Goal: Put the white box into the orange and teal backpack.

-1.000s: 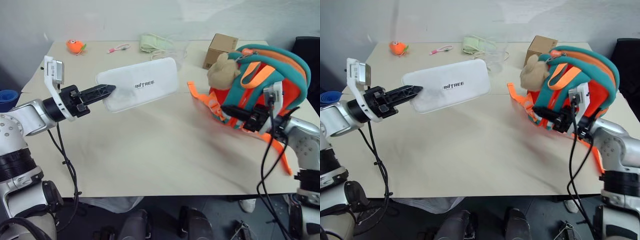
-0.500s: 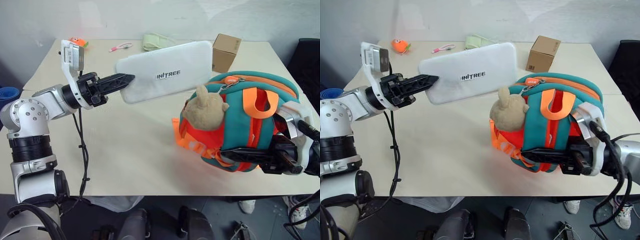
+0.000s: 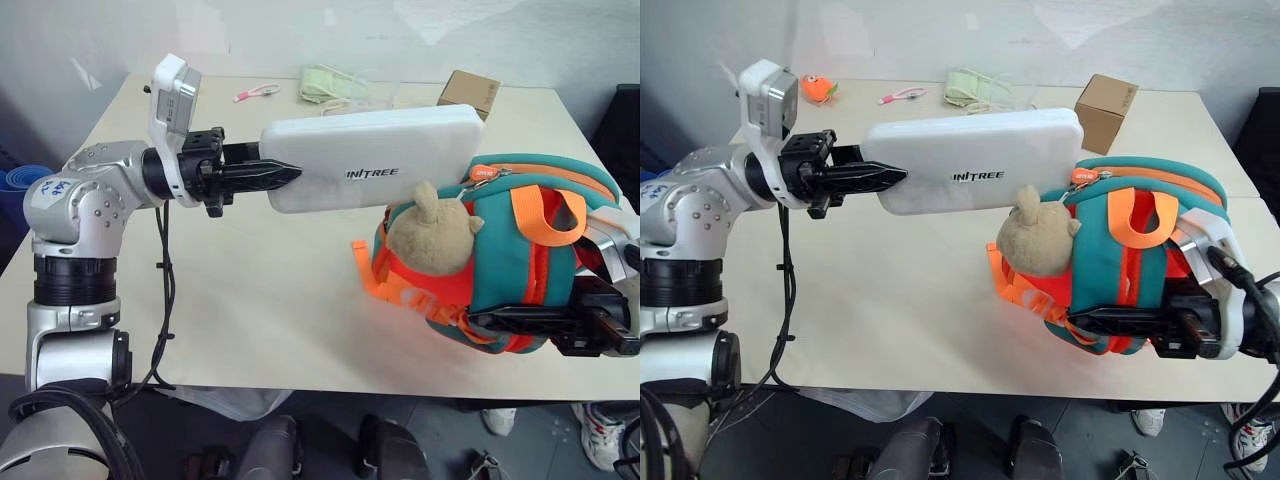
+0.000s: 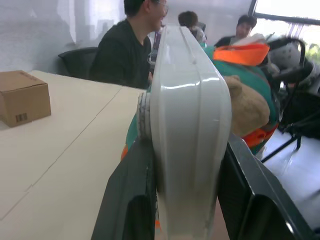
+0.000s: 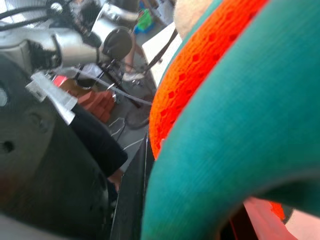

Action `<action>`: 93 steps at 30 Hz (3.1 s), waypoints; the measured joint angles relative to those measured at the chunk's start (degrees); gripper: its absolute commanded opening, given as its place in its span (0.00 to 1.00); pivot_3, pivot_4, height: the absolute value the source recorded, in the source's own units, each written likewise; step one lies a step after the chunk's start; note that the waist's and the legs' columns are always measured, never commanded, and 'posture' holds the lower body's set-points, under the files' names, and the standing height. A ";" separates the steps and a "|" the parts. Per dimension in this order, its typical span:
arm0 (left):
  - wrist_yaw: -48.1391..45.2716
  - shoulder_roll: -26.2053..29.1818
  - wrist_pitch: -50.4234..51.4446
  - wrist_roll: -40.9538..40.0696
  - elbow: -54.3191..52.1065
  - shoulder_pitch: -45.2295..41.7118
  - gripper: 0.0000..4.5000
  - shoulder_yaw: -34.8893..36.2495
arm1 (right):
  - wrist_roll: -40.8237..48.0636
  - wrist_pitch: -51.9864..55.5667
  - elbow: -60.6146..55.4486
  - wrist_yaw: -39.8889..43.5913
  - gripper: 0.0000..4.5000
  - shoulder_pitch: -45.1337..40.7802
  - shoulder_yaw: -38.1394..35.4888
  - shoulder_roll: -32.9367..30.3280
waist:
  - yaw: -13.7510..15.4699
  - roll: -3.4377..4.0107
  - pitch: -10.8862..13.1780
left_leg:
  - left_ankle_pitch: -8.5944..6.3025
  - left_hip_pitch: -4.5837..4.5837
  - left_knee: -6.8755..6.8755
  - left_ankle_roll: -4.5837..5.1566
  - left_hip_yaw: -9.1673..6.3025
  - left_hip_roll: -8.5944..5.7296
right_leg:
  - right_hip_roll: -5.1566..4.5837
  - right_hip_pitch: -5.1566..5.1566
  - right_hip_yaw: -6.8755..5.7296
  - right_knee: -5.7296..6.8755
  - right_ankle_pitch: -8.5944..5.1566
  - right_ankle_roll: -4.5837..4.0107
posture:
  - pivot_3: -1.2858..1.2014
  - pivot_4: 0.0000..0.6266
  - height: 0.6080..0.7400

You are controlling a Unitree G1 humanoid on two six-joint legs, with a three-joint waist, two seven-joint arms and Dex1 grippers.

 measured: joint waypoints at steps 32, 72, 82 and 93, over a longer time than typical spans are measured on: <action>6.46 -13.63 -6.11 15.01 2.59 -1.57 0.83 -4.00 | -5.87 -5.93 -1.49 -8.91 0.00 -2.33 6.45 7.55 | -1.88 0.03 0.00 | 0.13 -0.25 0.24 -0.09 -0.14 0.33 | 0.34 -0.06 -0.15 -0.05 0.13 0.02 | 0.52 0.24 1.00; 4.04 -1.41 -4.71 12.40 1.33 -5.07 0.14 -8.39 | -0.33 -6.07 -2.27 -18.04 0.00 2.75 3.06 10.49 | -0.57 0.04 0.00 | 0.10 -0.11 0.38 -0.06 0.02 0.37 | 0.41 -0.01 0.01 0.10 0.20 -0.15 | 0.52 0.24 1.00; 2.12 -5.15 -28.39 27.48 6.29 6.38 0.14 -17.64 | -0.95 -7.90 -2.22 -18.32 0.00 4.72 1.72 10.99 | 0.02 0.04 0.00 | 0.01 -0.15 0.38 0.07 0.06 0.34 | 0.25 0.01 0.10 0.00 0.22 -0.16 | 0.52 0.24 1.00; 12.99 -15.64 -31.77 36.04 8.29 8.68 0.14 -21.05 | -6.86 -12.05 -0.75 -19.22 0.00 4.52 1.76 12.01 | -0.05 0.05 -0.01 | -0.01 -0.24 0.56 0.12 0.02 0.34 | 0.23 -0.03 0.01 0.10 0.24 -0.15 | 0.52 0.24 1.00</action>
